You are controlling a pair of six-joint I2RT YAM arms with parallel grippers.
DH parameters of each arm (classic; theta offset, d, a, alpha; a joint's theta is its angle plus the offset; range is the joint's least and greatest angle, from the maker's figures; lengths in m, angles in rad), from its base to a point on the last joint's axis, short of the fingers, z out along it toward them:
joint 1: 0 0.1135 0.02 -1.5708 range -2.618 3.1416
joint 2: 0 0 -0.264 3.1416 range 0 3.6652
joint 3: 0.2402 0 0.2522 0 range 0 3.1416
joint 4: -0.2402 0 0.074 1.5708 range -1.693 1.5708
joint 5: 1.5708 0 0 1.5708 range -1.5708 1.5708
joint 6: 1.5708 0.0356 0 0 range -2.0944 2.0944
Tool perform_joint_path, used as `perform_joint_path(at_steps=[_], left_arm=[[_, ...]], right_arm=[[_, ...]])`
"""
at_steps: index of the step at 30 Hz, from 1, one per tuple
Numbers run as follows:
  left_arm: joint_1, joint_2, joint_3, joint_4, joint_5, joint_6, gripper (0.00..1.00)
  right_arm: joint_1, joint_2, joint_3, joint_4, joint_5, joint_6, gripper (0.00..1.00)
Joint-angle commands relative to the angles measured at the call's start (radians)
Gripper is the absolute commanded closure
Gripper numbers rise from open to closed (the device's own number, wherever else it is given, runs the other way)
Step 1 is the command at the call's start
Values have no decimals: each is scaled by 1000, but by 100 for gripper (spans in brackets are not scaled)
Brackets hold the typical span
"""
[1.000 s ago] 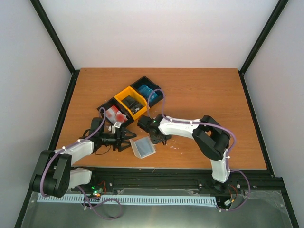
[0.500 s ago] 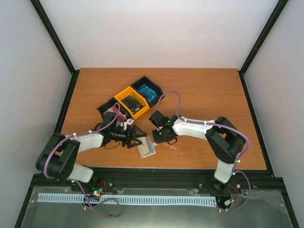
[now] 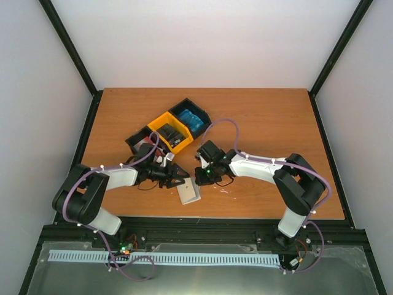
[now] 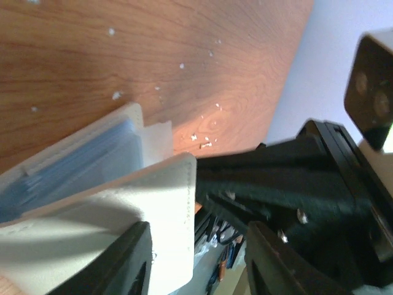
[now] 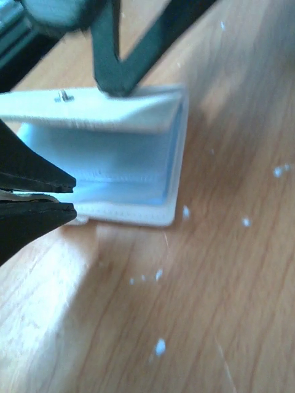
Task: Put the credit cards into the card holder
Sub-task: Close the card holder at the center of the board.
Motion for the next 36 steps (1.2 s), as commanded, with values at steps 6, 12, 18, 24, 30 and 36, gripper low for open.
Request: perform_joint_path(at_steps=[6,12,18,24,30,36], left_arm=[[-36,68,60,-111,-111,77,72],[-66,98,64,-120,-147,79,80],[-66,34,94,-151,-172,92,81],[-68,-122,150,-313,-195,88,63],[-67,-216,86,-443,-303,88,48],[-67,-228,7,-423,-281,100,41]], right_arm=[[-6,-23,-19,76,-179,-2,97],[-6,-24,-30,117,-202,31,97],[-5,19,-24,121,-192,38,97],[-3,23,-16,128,-137,83,97],[20,17,12,59,-9,135,92],[27,-2,15,29,5,149,80]])
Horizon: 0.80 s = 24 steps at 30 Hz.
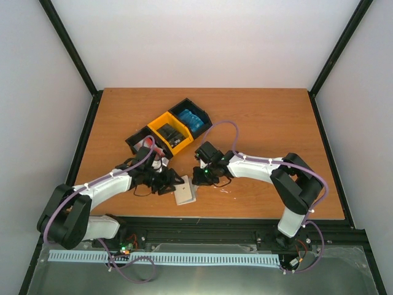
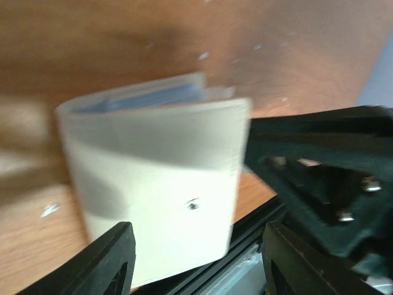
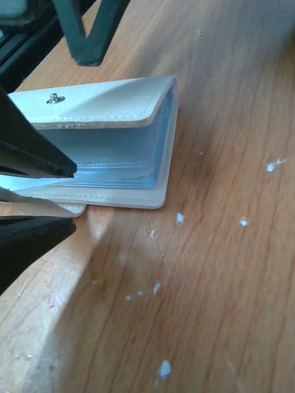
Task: Put the credit cards into the card holder
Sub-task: Close the card holder at the center of the board.
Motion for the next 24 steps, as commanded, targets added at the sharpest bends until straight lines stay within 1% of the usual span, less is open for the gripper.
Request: perform_joint_path(at_steps=[1,14,19,21,24], left_arm=[[-9,-5,-37,-35,-8,19,41],[-9,26,-68,-21,-11,31,42],[-9,34,-68,-14,-8,31,42],[-9,37,-69,-12,-6,31,42],[-9,42,-71,-11,-8,30,42]], right_arm=[[8,-16,22,-37,34,23,79],[11,-86,31,-123,62,35,76],[12,-79,23,-123,52,37,84],[12,-72,22,-118,44,35,85],[14,-62,25,-118,40,28,85]])
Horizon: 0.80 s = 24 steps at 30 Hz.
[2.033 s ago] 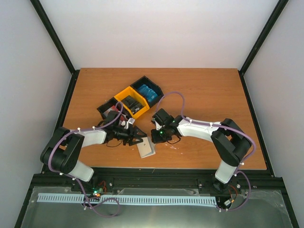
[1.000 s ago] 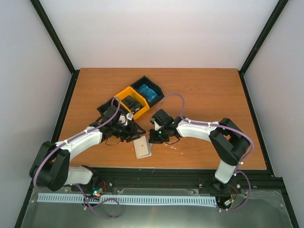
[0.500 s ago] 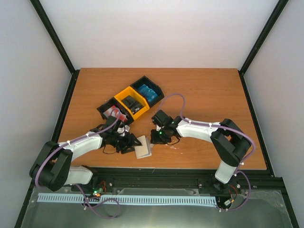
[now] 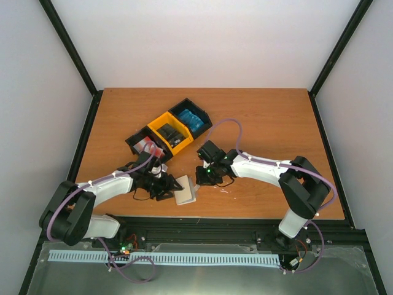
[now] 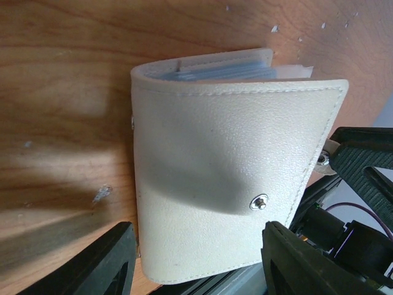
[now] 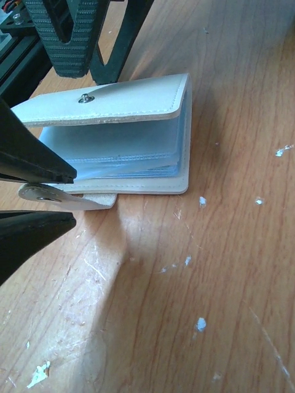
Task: Put the credit cards into the card holder
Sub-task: Close the card holder at the center of the board.
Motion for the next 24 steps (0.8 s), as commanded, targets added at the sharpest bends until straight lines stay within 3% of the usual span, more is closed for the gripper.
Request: perform_joint_path(at_steps=[1,9,17,24], left_arm=[[-8,9,-3,10,-4,17,42],[-8,20,-10,20,-4,14,42],[-10,28,-12,-9,-41,13,41],[-44,68,33,-74,-137,-4,47]], right_arm=[[11,4,17,-9,-6,-3,85],[12,7,10,2,-35,0,97],[16,-2,-23,123,-115,54,97],[41,39,6,175,-120,101,97]])
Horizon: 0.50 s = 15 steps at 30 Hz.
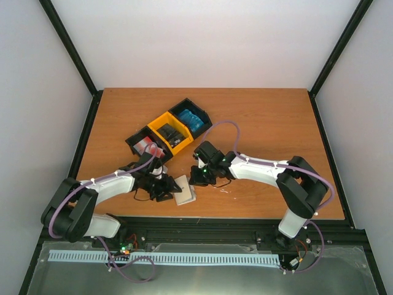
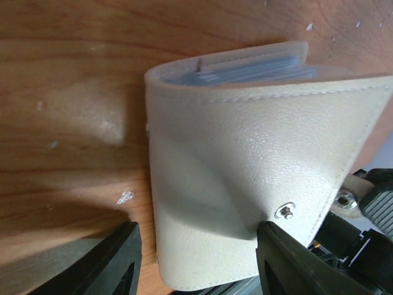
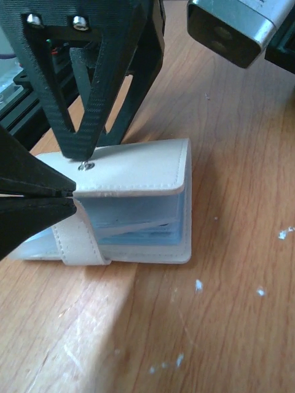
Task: Put the credit cards into the card holder
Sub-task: Close the card holder at the center of the board.
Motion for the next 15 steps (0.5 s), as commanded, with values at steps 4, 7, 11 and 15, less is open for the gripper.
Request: perform_joint_path(at_steps=[4,7,11,15], left_arm=[[-88,92,75,-98,-166,-21,56],[-109,108,83,-110,-212,-31,61],[-112,101,61,-109,-238,-29,63],[-112,91,36,-98,-257,-17,64]], right_arm=[[41,52,26,73,-9,58,97],[52,50,16,76,24,72,97],[57,50,6,78,48,76,97],[63,62,13,92,52,69,97]])
